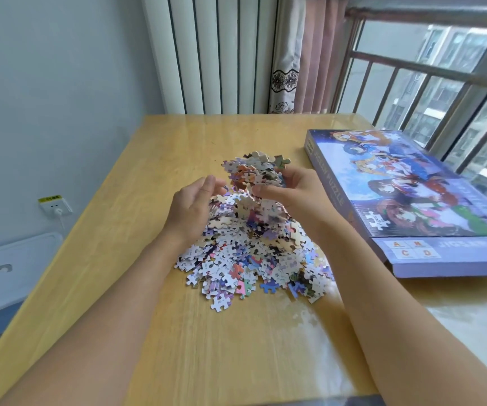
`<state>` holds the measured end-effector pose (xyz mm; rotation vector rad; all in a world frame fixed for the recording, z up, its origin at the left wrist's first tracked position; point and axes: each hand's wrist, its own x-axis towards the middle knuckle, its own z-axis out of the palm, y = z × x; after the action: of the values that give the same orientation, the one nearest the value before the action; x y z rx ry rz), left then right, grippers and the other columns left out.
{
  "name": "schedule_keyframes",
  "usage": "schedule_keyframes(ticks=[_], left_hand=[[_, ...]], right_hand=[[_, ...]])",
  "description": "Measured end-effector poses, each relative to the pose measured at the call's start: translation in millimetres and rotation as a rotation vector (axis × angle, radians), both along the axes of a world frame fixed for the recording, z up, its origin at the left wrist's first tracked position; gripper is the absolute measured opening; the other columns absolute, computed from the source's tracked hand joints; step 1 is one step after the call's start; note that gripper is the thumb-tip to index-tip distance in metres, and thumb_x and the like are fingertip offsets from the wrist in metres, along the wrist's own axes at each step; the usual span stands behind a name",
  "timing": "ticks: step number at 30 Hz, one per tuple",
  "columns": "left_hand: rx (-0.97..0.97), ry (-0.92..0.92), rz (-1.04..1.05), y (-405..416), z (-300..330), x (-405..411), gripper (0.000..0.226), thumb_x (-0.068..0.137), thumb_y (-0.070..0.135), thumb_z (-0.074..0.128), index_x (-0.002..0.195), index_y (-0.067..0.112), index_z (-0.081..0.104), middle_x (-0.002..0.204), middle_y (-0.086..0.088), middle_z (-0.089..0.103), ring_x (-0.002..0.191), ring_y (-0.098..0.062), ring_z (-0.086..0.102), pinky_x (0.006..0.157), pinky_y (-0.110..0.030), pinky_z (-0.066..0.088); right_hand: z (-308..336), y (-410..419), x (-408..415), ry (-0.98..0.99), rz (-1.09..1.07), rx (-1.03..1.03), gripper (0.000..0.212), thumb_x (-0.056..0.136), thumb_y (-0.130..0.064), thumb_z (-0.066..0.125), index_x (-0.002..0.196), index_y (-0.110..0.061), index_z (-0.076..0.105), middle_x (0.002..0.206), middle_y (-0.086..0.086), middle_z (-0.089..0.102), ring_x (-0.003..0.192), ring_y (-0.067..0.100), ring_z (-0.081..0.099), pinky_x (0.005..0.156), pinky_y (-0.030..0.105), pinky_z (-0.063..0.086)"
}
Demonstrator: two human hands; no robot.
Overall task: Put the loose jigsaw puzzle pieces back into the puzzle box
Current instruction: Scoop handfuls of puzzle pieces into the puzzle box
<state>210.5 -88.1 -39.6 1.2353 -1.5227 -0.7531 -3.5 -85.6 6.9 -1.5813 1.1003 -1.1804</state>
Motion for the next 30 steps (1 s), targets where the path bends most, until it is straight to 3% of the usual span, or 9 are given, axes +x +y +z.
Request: schedule_keyframes(ticks=[4, 7, 9, 11, 16, 20, 24, 27, 30], left_hand=[[-0.085, -0.063, -0.039, 4.8, 4.8, -2.2, 0.029, 0.098, 0.055, 0.043, 0.106, 0.042, 0.067, 0.087, -0.005, 0.07, 0.076, -0.023, 0.063, 0.069, -0.026, 0.047], [-0.086, -0.126, -0.025, 5.7, 4.8, -8.1, 0.033, 0.104, 0.047, 0.04, 0.132, 0.042, 0.057, 0.082, 0.025, 0.05, 0.07, 0.021, 0.048, 0.07, 0.002, 0.037], [-0.098, -0.193, -0.012, 7.0, 3.9, -13.4, 0.04, 0.107, 0.036, 0.041, 0.142, 0.02, 0.051, 0.067, 0.025, 0.047, 0.058, 0.016, 0.047, 0.061, -0.003, 0.039], [-0.112, -0.242, -0.023, 9.1, 4.1, -16.6, 0.033, 0.107, 0.029, 0.043, 0.135, 0.018, 0.055, 0.058, 0.017, 0.053, 0.046, 0.001, 0.044, 0.049, -0.014, 0.035], [-0.159, -0.278, -0.058, 15.0, 7.8, -19.6, 0.025, 0.104, 0.024, 0.05, 0.125, 0.022, 0.063, 0.095, 0.004, 0.073, 0.079, -0.015, 0.066, 0.07, -0.032, 0.052], [-0.16, -0.252, 0.019, 13.6, 9.7, -15.6, 0.032, 0.103, 0.037, 0.051, 0.132, 0.028, 0.06, 0.116, 0.006, 0.071, 0.111, -0.003, 0.064, 0.088, -0.017, 0.049], [-0.188, -0.259, 0.056, 14.0, 18.2, -18.0, 0.026, 0.102, 0.037, 0.053, 0.125, 0.03, 0.063, 0.113, 0.011, 0.071, 0.105, 0.007, 0.061, 0.085, -0.014, 0.047], [-0.183, -0.296, 0.019, 16.9, 25.4, -23.3, 0.022, 0.1, 0.036, 0.056, 0.121, 0.032, 0.065, 0.106, 0.02, 0.066, 0.098, 0.019, 0.057, 0.085, -0.013, 0.045], [-0.173, -0.299, -0.024, 26.4, 26.4, -31.5, 0.02, 0.101, 0.031, 0.056, 0.118, 0.035, 0.065, 0.106, 0.023, 0.067, 0.101, 0.015, 0.059, 0.086, -0.016, 0.048]], right_hand=[[-0.1, -2.2, 1.9, 0.071, 0.017, 0.077, 0.014, 0.077, -0.019, 0.087, 0.079, -0.016, 0.074, 0.063, -0.004, 0.065, 0.057, 0.013, 0.052, 0.048, 0.02, 0.04], [1.9, -3.1, 3.4, 0.15, 0.051, 0.061, 0.021, 0.079, -0.019, 0.086, 0.092, -0.01, 0.073, 0.081, 0.021, 0.07, 0.065, 0.021, 0.059, 0.058, 0.037, 0.052], [1.9, -2.7, 5.3, 0.202, 0.075, 0.039, 0.027, 0.08, -0.014, 0.084, 0.103, -0.007, 0.07, 0.092, 0.02, 0.074, 0.076, 0.03, 0.072, 0.074, 0.049, 0.061], [0.2, -2.0, 6.4, 0.295, 0.078, 0.003, 0.029, 0.08, -0.014, 0.085, 0.103, -0.01, 0.069, 0.089, 0.009, 0.076, 0.078, 0.022, 0.074, 0.075, 0.045, 0.062], [-2.8, 0.8, 5.6, 0.418, 0.028, -0.035, 0.027, 0.077, -0.021, 0.087, 0.097, -0.013, 0.071, 0.075, -0.002, 0.073, 0.054, 0.001, 0.059, 0.052, 0.022, 0.049], [0.8, 4.7, -1.5, 0.257, -0.09, 0.068, 0.029, 0.072, -0.02, 0.09, 0.095, -0.01, 0.074, 0.083, 0.01, 0.076, 0.066, 0.021, 0.07, 0.059, 0.04, 0.055], [10.0, 8.3, -19.8, 0.061, -0.097, 0.245, 0.024, 0.07, -0.02, 0.092, 0.077, -0.013, 0.07, 0.065, -0.003, 0.066, 0.059, 0.012, 0.058, 0.053, 0.024, 0.045], [15.5, 13.1, -30.1, 0.044, -0.103, 0.365, 0.028, 0.068, -0.022, 0.093, 0.08, -0.008, 0.071, 0.078, 0.007, 0.066, 0.066, 0.017, 0.059, 0.05, 0.027, 0.046], [20.7, 18.3, -38.7, 0.005, -0.14, 0.441, 0.037, 0.068, -0.02, 0.092, 0.091, -0.003, 0.069, 0.109, 0.011, 0.069, 0.097, 0.025, 0.069, 0.056, 0.029, 0.059]])
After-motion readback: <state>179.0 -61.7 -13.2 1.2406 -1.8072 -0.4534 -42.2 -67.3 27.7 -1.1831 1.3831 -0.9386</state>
